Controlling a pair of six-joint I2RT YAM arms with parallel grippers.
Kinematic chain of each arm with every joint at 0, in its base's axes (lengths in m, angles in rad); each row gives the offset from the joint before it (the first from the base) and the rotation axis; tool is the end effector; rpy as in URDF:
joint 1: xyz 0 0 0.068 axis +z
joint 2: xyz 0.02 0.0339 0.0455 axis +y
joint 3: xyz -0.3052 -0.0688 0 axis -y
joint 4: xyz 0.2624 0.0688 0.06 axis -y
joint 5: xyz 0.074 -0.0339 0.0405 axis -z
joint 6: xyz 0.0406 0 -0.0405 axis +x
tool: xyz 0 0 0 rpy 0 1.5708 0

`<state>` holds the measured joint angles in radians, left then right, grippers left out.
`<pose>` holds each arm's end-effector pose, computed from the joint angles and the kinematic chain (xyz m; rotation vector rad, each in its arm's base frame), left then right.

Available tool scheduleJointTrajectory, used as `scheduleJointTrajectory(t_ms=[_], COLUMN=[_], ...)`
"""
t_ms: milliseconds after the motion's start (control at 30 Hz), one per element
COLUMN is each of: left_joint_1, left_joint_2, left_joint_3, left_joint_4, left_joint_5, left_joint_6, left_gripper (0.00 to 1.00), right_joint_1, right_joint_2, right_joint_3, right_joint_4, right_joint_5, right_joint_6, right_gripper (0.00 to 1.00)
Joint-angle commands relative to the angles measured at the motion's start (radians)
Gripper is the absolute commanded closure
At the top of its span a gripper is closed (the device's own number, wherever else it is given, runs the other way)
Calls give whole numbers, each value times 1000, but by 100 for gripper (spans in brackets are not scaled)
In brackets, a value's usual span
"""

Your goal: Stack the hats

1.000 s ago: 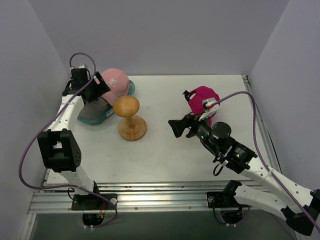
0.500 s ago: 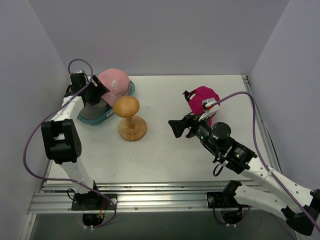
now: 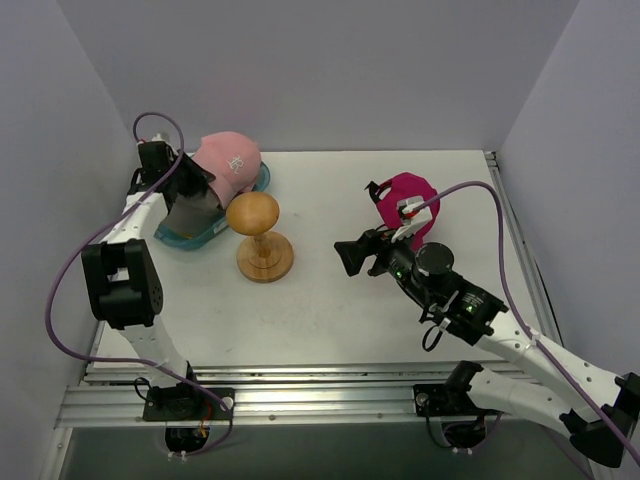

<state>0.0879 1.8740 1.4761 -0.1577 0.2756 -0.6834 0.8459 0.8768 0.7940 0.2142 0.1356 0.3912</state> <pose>0.4715 0.0305 0.2988 -0.6596 2.0685 -0.6402 0.1397 0.1494 0.4012 -0.2251 1.4893 0.9104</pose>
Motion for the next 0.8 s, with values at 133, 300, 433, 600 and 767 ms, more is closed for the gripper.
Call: scheduleJointTrajectory(t_ms=[133,300,433,600,767], left_joint_1=[-2,-2,-4,-11,-8], left_joint_2=[-131,-167,-208,-219,-216], left_joint_3=[15,10,-23,-53,-71], left_joint_4=[63,75,185,245,218], left_joint_5=[27,54,112,160,117], left_joint_6=[-16,-21,-73,-114,-73], left_gripper=[78,98,98,87,97], right_joint_1=[7,5,5,5,5], right_joint_2=[7,14,11,16,22], right_joint_3=[5,11,11,14,16], right_joint_4=[36,33,27,21,21], right_joint_5=[33,24,62,78,78], right_joint_6=[-20,-21,-15,-15,-18], right_gripper=[18,18,18,18,18])
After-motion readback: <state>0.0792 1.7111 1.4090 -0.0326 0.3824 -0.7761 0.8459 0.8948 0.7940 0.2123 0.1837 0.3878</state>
